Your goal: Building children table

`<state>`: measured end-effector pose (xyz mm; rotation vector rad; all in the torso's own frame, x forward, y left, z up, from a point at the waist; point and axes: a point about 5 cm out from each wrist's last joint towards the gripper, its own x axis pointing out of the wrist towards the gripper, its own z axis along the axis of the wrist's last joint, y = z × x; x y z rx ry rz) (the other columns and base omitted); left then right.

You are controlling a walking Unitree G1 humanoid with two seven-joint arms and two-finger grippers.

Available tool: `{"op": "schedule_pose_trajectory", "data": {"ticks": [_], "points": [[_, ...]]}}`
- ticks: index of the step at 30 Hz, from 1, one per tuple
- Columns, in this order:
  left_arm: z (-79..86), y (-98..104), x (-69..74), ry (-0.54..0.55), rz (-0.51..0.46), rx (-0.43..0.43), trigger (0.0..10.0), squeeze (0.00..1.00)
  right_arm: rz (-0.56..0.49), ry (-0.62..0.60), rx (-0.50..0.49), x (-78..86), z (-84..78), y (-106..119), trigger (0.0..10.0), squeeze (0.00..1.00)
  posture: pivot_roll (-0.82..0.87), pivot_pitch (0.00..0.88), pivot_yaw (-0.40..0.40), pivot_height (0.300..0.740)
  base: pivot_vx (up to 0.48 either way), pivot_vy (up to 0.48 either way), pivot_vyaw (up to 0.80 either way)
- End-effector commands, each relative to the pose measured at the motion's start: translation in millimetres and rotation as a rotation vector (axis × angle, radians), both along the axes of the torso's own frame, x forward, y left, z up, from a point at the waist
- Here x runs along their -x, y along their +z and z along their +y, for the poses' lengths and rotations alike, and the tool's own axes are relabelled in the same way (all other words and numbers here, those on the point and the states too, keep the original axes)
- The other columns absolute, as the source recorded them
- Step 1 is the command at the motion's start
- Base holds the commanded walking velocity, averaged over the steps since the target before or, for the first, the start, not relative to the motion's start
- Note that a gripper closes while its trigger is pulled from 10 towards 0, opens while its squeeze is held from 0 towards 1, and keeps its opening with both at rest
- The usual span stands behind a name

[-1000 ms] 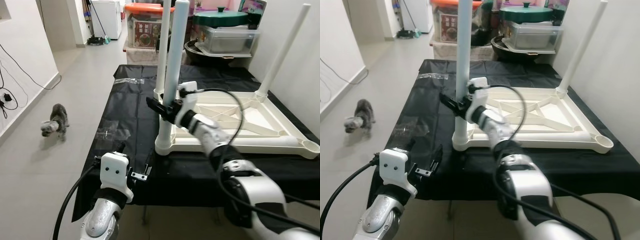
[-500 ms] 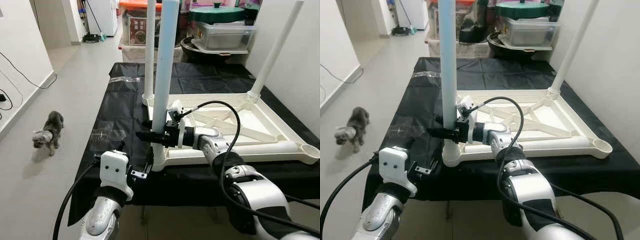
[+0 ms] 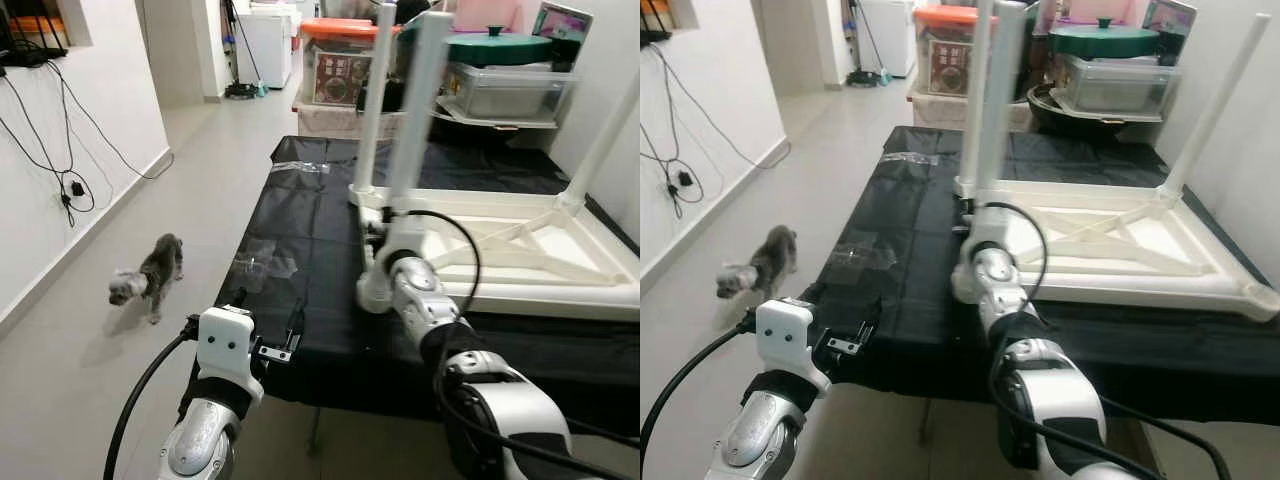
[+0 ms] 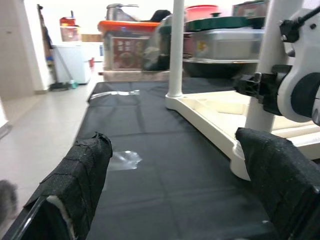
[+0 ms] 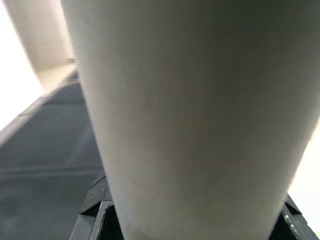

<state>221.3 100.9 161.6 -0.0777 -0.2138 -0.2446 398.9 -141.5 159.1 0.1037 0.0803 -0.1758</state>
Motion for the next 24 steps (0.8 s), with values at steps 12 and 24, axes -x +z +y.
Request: {"op": "schedule_pose_trajectory", "data": {"ticks": [12, 24], "points": [[-1.4, -4.3, 2.3, -0.013, 0.014, -0.017, 10.0, 0.00, -0.088, 0.167, -0.063, 1.8, 40.4, 5.9, 10.0, 1.00, 0.02, 0.000, -0.047, 0.740, 0.000, 0.000, 0.00], [1.0, -8.3, 5.9, -0.008, 0.031, -0.022, 10.0, 0.00, -0.093, 0.758, -0.003, 0.6, 48.1, 18.6, 10.0, 0.00, 0.02, 0.000, -0.048, 0.740, 0.000, 0.000, 0.00]]}}
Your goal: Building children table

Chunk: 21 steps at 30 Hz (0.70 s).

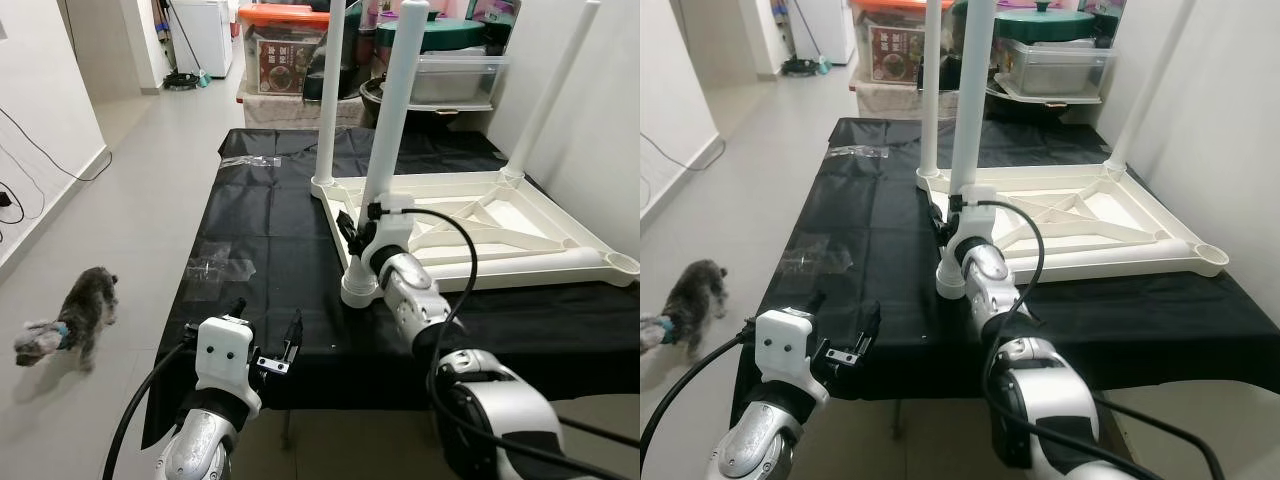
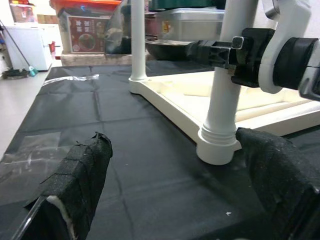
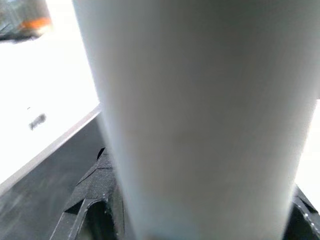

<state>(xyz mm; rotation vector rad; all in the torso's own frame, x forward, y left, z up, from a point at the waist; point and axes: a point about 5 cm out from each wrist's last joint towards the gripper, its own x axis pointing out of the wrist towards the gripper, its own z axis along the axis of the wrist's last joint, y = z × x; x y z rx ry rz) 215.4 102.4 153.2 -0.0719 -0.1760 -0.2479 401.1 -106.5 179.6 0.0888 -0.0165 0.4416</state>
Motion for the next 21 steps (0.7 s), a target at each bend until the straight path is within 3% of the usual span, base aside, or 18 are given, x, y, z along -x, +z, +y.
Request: {"op": "schedule_pose_trajectory", "data": {"ticks": [1, 3, 4, 6, 9, 11, 16, 17, 21], "points": [[-0.4, 0.2, 0.0, -0.004, -0.005, -0.011, 10.0, 0.00, 0.029, 0.146, 0.019, 2.9, 13.1, -2.0, 10.0, 0.00, 0.02, 0.000, -0.048, 0.740, 0.000, 0.000, 0.00], [-1.0, 1.1, -1.1, -0.004, -0.010, -0.013, 10.0, 0.00, 0.062, 0.354, 0.061, 7.9, 11.5, -3.6, 10.0, 0.00, 0.02, 0.000, -0.047, 0.740, 0.000, 0.000, 0.00], [-1.0, 1.1, -1.1, -0.004, -0.010, -0.013, 10.0, 0.00, 0.062, 0.354, 0.061, 7.9, 11.5, -3.6, 10.0, 0.00, 0.02, 0.000, -0.047, 0.740, 0.000, 0.000, 0.00], [-1.8, 2.0, -1.1, -0.006, -0.014, -0.012, 10.0, 0.00, 0.084, 0.566, 0.104, 16.0, 12.4, -5.9, 10.0, 0.00, 0.03, 0.000, -0.047, 0.740, 0.000, 0.000, 0.00], [-1.5, 2.4, -0.6, -0.006, -0.016, -0.012, 10.0, 0.00, 0.116, 0.781, 0.120, 24.8, 15.8, -6.2, 10.0, 0.00, 0.03, 0.000, -0.047, 0.740, 0.000, 0.000, 0.00], [-1.3, 2.2, -0.3, -0.005, -0.016, -0.014, 10.0, 0.00, 0.131, 0.862, 0.132, 28.1, 19.0, -6.1, 10.0, 0.00, 0.03, 0.000, -0.054, 0.740, 0.000, 0.000, 0.00], [-1.0, 1.9, -0.1, -0.002, -0.014, -0.016, 10.0, 0.00, 0.132, 0.870, 0.160, 29.0, 24.1, -8.9, 10.0, 0.00, 0.03, 0.000, -0.054, 0.740, 0.000, 0.000, 0.00], [-1.0, 1.6, 0.2, -0.003, -0.014, -0.020, 10.0, 0.00, 0.123, 0.816, 0.160, 26.9, 26.0, -9.9, 0.0, 0.00, 0.04, 0.000, -0.053, 0.740, 0.000, 0.000, 0.00], [-1.2, 0.9, 0.6, -0.004, -0.013, -0.023, 10.0, 0.00, 0.069, 0.691, 0.143, 21.9, 27.6, -8.2, 0.0, 0.00, 0.04, 0.000, -0.053, 0.740, 0.000, 0.000, 0.00]]}}
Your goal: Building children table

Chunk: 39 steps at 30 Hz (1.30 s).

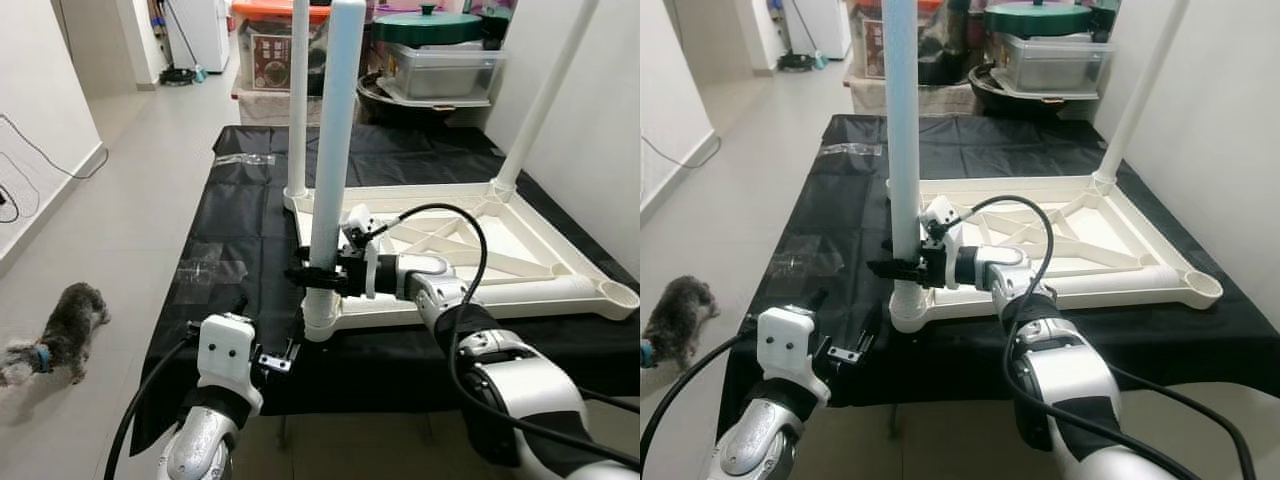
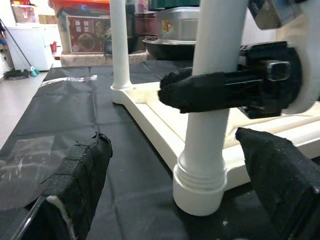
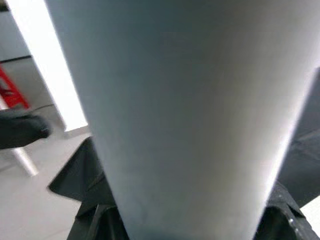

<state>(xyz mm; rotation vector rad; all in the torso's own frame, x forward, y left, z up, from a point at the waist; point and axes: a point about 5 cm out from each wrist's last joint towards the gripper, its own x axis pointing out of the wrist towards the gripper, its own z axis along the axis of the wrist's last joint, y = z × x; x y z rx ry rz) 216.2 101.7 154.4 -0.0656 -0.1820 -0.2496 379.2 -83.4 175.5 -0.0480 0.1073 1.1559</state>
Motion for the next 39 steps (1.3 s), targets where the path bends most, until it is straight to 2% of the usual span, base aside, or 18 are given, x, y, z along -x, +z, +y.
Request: {"op": "schedule_pose_trajectory", "data": {"ticks": [1, 5, 7, 8, 9, 10, 11, 17, 23, 24, 26, 27, 28, 31, 32, 35, 37, 39], "points": [[-0.4, -0.4, 1.2, -0.002, -0.006, -0.017, 10.0, 0.00, -0.011, -0.114, -0.036, -3.7, 2.3, -1.8, 0.0, 0.00, 0.03, 0.000, -0.053, 0.740, 0.000, 0.000, 0.00], [-0.2, -0.3, 1.2, -0.002, -0.006, -0.017, 10.0, 0.00, -0.010, -0.298, -0.105, -11.2, -5.3, 1.0, 0.0, 0.00, 0.03, 0.000, -0.050, 0.740, 0.000, 0.000, 0.00], [-0.2, -0.3, 1.2, -0.002, -0.006, -0.017, 10.0, 0.00, -0.010, -0.298, -0.105, -11.2, -5.3, 1.0, 0.0, 0.00, 0.03, 0.000, -0.050, 0.740, 0.000, 0.000, 0.00], [-0.4, -0.4, 1.2, -0.004, -0.005, -0.016, 10.0, 0.00, -0.021, -0.480, -0.124, -17.5, -14.5, 2.3, 0.0, 0.00, 0.03, 0.000, -0.048, 0.740, 0.000, 0.000, 0.00], [-0.4, -0.4, 1.2, -0.004, -0.005, -0.016, 10.0, 0.00, -0.021, -0.480, -0.124, -17.5, -14.5, 2.3, 0.0, 0.00, 0.03, 0.000, -0.048, 0.740, 0.000, 0.000, 0.00], [-0.9, -1.2, 1.0, -0.008, -0.002, -0.016, 10.0, 0.00, -0.006, -0.991, -0.119, -25.3, -48.7, -6.0, 0.0, 0.00, 0.02, 0.000, -0.042, 0.740, 0.000, 0.000, 0.00], [-1.0, -1.5, 0.9, -0.010, -0.001, -0.016, 10.0, 0.00, 0.000, -1.146, -0.104, -24.3, -60.1, -10.7, 0.0, 0.00, 0.02, 0.000, -0.042, 0.740, 0.000, 0.000, 0.00], [-2.3, -1.8, 0.5, -0.017, 0.002, -0.015, 10.0, 0.00, 0.053, -1.373, -0.130, -15.6, -66.6, -25.8, 0.0, 0.00, 0.01, 0.000, -0.037, 0.740, 0.000, 0.000, 0.00], [-3.8, -2.0, 0.3, -0.021, 0.004, -0.013, 10.0, 0.00, 0.082, -1.419, -0.140, -14.0, -59.5, -28.1, 0.0, 0.00, 0.00, 0.000, -0.039, 0.740, 0.000, 0.000, 0.00], [-4.5, -1.6, 0.3, -0.022, 0.003, -0.012, 10.0, 0.00, 0.080, -1.371, -0.152, -15.6, -53.0, -25.8, 8.9, 0.00, -0.01, 0.000, -0.041, 0.740, 0.000, 0.000, 0.00], [-4.5, -1.6, 0.3, -0.022, 0.003, -0.012, 10.0, 0.00, 0.080, -1.371, -0.152, -15.6, -53.0, -25.8, 8.9, 0.00, -0.01, 0.000, -0.041, 0.740, 0.000, 0.000, 0.00], [-4.4, -1.4, 0.5, -0.020, 0.002, -0.011, 10.0, 0.00, 0.076, -1.317, -0.183, -17.2, -45.6, -21.7, 10.0, 0.32, -0.02, 0.000, -0.043, 0.740, 0.000, 0.000, 0.00], [-3.6, -1.4, 0.6, -0.017, 0.002, -0.010, 10.0, 0.00, 0.052, -1.250, -0.213, -19.2, -38.4, -15.2, 10.0, 1.00, -0.02, 0.000, -0.043, 0.740, 0.000, 0.000, 0.00], [-2.1, -1.7, 0.7, -0.010, 0.002, -0.009, 10.0, 0.00, -0.087, -1.183, -0.222, -23.1, -33.7, 5.1, 10.0, 1.00, -0.03, 0.000, -0.039, 0.740, 0.000, 0.000, 0.00], [-2.3, -1.8, 0.9, -0.011, 0.002, -0.011, 10.0, 0.00, -0.107, -1.147, -0.242, -23.9, -33.7, 9.6, 10.0, 0.00, -0.04, 0.000, -0.029, 0.740, 0.000, 0.000, 0.00], [-2.4, -2.0, 1.1, -0.011, 0.002, -0.012, 10.0, 0.00, -0.115, -1.126, -0.257, -24.0, -33.5, 12.0, 10.0, 0.00, -0.04, 0.000, -0.029, 0.740, 0.000, 0.000, 0.00], [-2.5, -2.4, 1.2, -0.014, 0.003, -0.015, 10.0, 0.00, -0.087, -0.902, -0.298, -25.0, -28.6, 17.4, 10.0, 0.00, -0.04, 0.000, -0.030, 0.740, 0.000, 0.000, 0.00], [-2.5, -2.4, 1.2, -0.014, 0.003, -0.015, 10.0, 0.00, -0.087, -0.902, -0.298, -25.0, -28.6, 17.4, 10.0, 0.00, -0.04, 0.000, -0.030, 0.740, 0.000, 0.000, 0.00]]}}
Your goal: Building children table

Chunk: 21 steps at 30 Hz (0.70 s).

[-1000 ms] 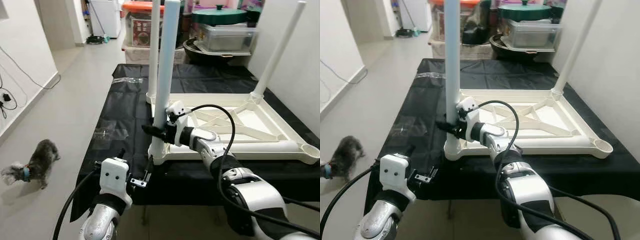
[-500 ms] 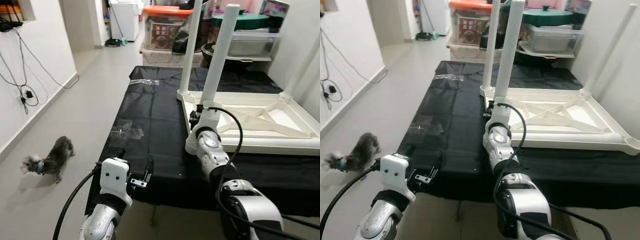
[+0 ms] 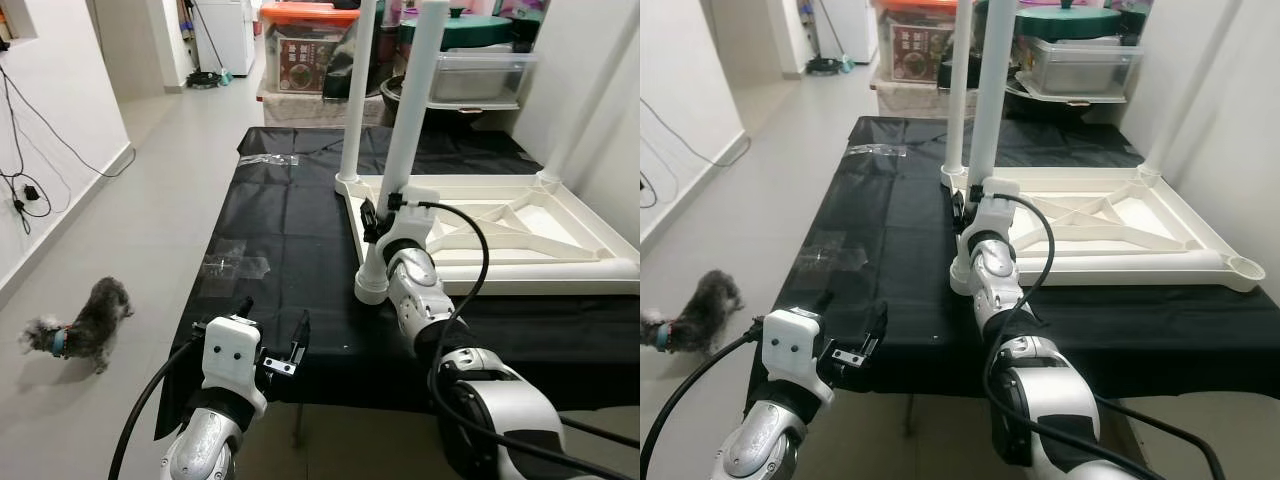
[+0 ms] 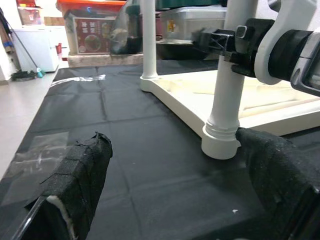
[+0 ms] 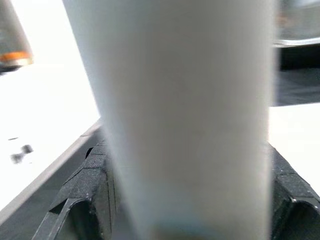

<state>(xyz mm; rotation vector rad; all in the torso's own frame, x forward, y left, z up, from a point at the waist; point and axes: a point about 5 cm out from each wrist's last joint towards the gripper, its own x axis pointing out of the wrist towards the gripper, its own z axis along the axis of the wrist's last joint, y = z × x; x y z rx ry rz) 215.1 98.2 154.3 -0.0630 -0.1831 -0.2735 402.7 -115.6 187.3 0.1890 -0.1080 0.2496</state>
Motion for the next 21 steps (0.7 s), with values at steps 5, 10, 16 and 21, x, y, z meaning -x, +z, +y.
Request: {"op": "schedule_pose_trajectory", "data": {"ticks": [5, 10, 16, 21], "points": [[0.2, -2.9, -0.8, 0.007, 0.007, -0.010, 10.0, 0.00, 0.049, 0.644, 0.069, 13.3, 16.2, -3.2, 10.0, 0.00, -0.04, 0.000, -0.024, 0.740, 0.000, 0.000, 0.00], [0.5, -2.5, -1.3, 0.009, 0.004, -0.014, 10.0, 0.00, 0.078, 1.032, 0.127, 29.2, 19.8, -5.0, 10.0, 0.00, -0.03, 0.000, -0.027, 0.740, 0.000, 0.000, 0.00], [1.7, -2.1, -1.6, 0.013, 0.002, -0.015, 10.0, 0.00, 0.085, 1.107, 0.152, 31.4, 23.9, -3.7, 9.7, 0.00, -0.03, 0.000, -0.027, 0.740, 0.000, 0.000, 0.00], [2.2, -2.1, -2.0, 0.016, 0.001, -0.015, 10.0, 0.00, 0.083, 1.074, 0.175, 29.2, 33.4, -3.6, 0.0, 0.00, -0.03, 0.000, -0.031, 0.740, 0.000, 0.000, 0.00]]}}
